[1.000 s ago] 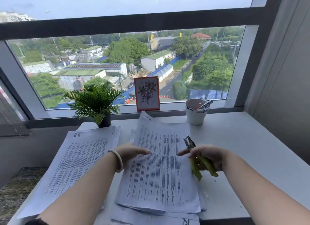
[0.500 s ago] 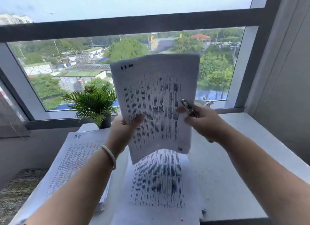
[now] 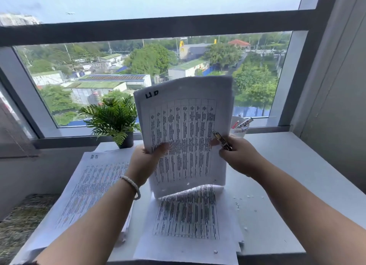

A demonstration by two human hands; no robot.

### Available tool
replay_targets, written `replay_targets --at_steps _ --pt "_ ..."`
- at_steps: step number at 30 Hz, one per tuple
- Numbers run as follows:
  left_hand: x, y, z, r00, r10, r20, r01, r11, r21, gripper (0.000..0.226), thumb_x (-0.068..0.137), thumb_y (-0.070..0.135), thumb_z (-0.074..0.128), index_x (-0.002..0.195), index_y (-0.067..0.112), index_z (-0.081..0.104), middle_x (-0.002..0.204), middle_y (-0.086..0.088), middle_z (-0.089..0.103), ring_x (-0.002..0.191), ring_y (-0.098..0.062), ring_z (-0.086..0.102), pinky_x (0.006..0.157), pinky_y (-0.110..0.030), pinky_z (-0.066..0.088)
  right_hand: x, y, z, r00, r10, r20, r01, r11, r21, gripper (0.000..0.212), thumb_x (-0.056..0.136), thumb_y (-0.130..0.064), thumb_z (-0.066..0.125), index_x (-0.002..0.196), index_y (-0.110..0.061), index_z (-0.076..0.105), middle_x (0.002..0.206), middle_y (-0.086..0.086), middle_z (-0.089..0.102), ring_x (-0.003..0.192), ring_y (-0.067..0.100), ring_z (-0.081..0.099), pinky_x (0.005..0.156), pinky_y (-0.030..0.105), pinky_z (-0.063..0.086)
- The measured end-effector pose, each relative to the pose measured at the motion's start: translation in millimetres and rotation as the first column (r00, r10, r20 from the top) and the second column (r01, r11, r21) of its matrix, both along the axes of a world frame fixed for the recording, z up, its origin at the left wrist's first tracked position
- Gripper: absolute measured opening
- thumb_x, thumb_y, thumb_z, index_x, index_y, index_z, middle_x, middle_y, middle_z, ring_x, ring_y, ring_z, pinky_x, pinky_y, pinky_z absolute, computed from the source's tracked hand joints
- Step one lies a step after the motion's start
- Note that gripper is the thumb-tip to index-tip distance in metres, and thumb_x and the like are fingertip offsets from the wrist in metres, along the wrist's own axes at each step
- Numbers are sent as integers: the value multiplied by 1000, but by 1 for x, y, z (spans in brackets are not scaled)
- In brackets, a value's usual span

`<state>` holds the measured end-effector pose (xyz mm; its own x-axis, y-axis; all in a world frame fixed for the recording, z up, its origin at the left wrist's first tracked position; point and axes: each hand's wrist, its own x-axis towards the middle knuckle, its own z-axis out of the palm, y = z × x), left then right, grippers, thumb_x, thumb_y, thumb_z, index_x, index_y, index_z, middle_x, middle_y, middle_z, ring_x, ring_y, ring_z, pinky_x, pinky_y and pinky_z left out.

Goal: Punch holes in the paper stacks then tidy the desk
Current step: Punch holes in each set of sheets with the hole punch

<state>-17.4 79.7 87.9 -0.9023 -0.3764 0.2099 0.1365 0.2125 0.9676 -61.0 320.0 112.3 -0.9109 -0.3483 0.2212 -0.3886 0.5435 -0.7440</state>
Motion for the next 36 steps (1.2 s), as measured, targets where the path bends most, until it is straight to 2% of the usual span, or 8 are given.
replay_targets --at_steps 3,8,12,18,26,30,33,36 --pt "2 1 0 999 -43 -30 44 999 22 10 80 17 74 89 22 70 89 -1 73 90 -20 69 87 -46 55 -1 1 -2 1000 4 -12 -4 1000 -8 37 85 1 48 108 -18 69 109 6 63 92 18 58 74 21 43" --pt "2 -15 -7 943 -332 -11 330 932 151 42 67 32 79 106 21 69 108 -6 71 103 -23 67 88 -45 51 -1 3 -4 991 20 129 -9 996 -85 38 85 2 45 98 -24 70 88 -5 55 60 0 45 49 8 34" --pt "1 -9 -21 945 -311 103 302 948 98 52 59 40 79 107 23 67 106 0 72 100 -16 67 91 -44 51 -2 3 -2 982 37 186 -17 994 -108 35 87 6 42 102 -12 69 74 -6 47 41 -5 45 40 6 31" --pt "-6 2 -25 992 -99 81 98 995 12 12 82 24 71 94 23 68 92 0 71 90 -20 67 78 -34 55 -4 -1 -7 994 17 104 -8 996 -89 34 87 4 44 103 -13 68 73 -9 50 46 -11 48 45 6 34" --pt "-3 9 -33 992 -13 127 25 995 -97 31 82 38 68 80 7 65 77 -15 59 73 -21 53 66 -43 49 -10 1 -23 999 15 36 -15 1000 -6 38 84 3 47 107 -18 69 107 -1 62 98 16 55 76 19 40" --pt "-3 11 -18 996 -21 87 34 987 -155 14 86 26 67 77 16 66 85 -21 68 77 -29 62 74 -47 54 -6 9 -13 999 20 37 -19 999 -26 38 84 5 47 105 -18 69 86 -9 65 77 -1 59 63 11 39" --pt "-10 -4 7 956 -217 198 198 974 111 8 81 9 70 88 7 68 90 -18 70 83 -30 66 83 -50 55 -12 29 11 960 91 265 -62 992 -114 30 88 7 47 101 -8 70 58 -12 60 46 -5 52 46 7 37" --pt "-7 -10 0 812 -422 402 297 893 338 30 76 6 69 103 -5 61 89 -20 68 78 -32 67 77 -48 57 -21 46 8 843 126 522 -109 992 -64 16 87 -3 56 92 -8 70 74 10 64 66 22 59 63 31 44"
